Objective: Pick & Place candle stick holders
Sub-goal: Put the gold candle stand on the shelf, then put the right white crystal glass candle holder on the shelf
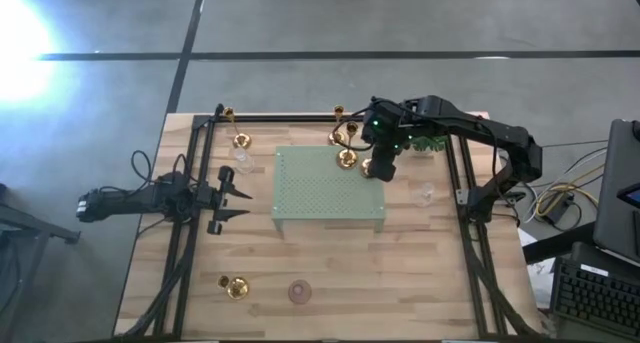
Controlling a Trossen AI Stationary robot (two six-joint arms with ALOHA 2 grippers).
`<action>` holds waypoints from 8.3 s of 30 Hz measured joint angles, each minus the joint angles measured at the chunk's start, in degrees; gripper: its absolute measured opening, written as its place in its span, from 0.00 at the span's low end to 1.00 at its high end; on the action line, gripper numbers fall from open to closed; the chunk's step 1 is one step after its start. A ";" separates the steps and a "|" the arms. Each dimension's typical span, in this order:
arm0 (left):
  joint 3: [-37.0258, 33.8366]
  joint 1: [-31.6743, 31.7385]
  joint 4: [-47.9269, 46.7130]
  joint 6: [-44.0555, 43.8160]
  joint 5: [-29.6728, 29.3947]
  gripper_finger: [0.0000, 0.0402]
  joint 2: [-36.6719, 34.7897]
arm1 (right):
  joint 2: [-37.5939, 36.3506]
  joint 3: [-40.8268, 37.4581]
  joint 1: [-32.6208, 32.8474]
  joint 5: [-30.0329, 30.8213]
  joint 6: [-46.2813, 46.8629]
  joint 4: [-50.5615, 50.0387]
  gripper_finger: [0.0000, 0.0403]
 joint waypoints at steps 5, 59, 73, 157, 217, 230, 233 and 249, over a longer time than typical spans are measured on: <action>0.02 0.00 -0.01 0.01 0.01 0.44 0.00 | 0.05 0.00 0.02 -0.19 -0.10 0.96 0.15; 0.02 0.00 0.01 0.01 0.00 0.44 0.02 | -1.32 1.94 0.06 2.44 1.55 -2.31 0.66; 0.02 0.00 0.01 -0.01 0.00 0.44 0.00 | -13.39 2.67 0.55 5.57 10.18 -15.18 0.58; 0.02 0.00 0.01 0.00 0.01 0.44 0.02 | -12.50 -55.81 52.47 30.69 107.93 3.74 0.25; 0.02 0.00 0.01 0.01 0.02 0.44 0.02 | 6.68 -62.50 38.03 49.53 121.14 13.05 0.33; 0.02 0.00 -0.01 -0.01 0.00 0.44 0.02 | 6.68 -61.72 38.35 49.77 119.36 12.96 0.06; 0.02 0.00 0.00 0.01 0.00 0.44 0.02 | 6.28 -60.60 38.41 47.86 118.93 12.92 0.10; 0.01 0.00 0.00 0.00 0.02 0.44 0.01 | 3.78 -58.87 40.56 47.41 118.27 12.81 0.57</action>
